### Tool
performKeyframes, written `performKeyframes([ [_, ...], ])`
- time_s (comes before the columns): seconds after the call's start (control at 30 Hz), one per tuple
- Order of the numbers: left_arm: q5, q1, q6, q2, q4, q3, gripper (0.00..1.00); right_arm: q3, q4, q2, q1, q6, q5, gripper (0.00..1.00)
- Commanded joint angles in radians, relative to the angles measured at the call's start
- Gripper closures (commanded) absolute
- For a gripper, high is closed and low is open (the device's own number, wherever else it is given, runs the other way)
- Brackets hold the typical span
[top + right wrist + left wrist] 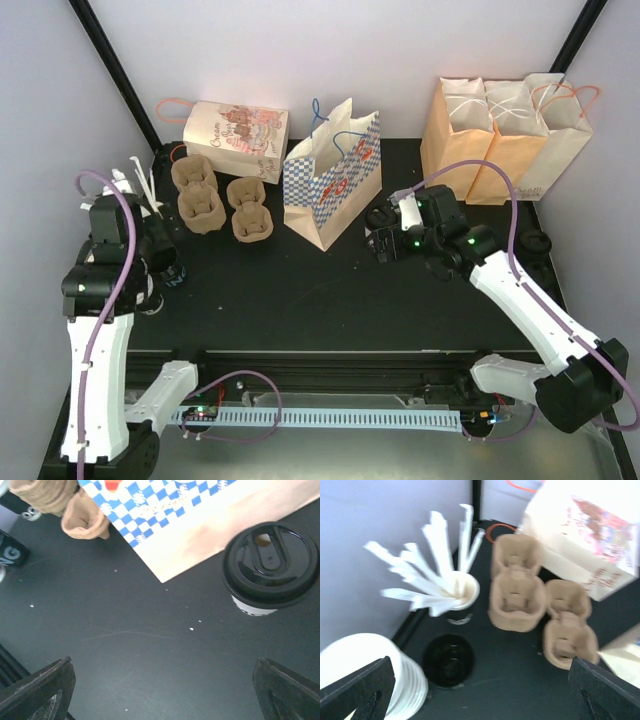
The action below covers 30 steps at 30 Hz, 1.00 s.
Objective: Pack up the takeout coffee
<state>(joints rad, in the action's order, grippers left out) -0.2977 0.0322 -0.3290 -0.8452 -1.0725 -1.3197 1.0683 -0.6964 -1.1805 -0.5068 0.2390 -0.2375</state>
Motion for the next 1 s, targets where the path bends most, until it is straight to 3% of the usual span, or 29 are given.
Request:
performKeyframes([
  [0.0, -0.157, -0.042, 0.083, -0.058, -0.093, -0.06, 0.02, -0.02, 0.07, 0.048, -0.007, 0.018, -0.086, 0.01],
  [0.2, -0.121, -0.155, 0.079, -0.13, -0.11, -0.033, 0.15, -0.06, 0.09, 0.078, -0.007, 0.013, -0.185, 0.06],
  [0.3, -0.063, -0.214, 0.068, -0.145, -0.116, -0.012, 0.27, -0.137, 0.173, 0.128, -0.009, 0.057, -0.268, 0.08],
  [0.47, -0.056, -0.266, 0.068, -0.156, -0.096, 0.037, 0.49, -0.179, 0.181, 0.172, -0.009, 0.052, -0.23, 0.09],
  [0.7, -0.099, -0.296, 0.041, -0.139, -0.066, 0.086, 0.43, -0.18, 0.197, 0.188, -0.009, 0.056, -0.252, 0.09],
  [0.83, 0.009, -0.354, 0.026, -0.176, -0.047, 0.088, 0.45, -0.181, 0.203, 0.193, -0.009, 0.062, -0.251, 0.09],
  [0.97, 0.008, -0.381, 0.01, -0.182, -0.028, 0.084, 0.51, -0.183, 0.206, 0.19, -0.009, 0.069, -0.265, 0.1],
])
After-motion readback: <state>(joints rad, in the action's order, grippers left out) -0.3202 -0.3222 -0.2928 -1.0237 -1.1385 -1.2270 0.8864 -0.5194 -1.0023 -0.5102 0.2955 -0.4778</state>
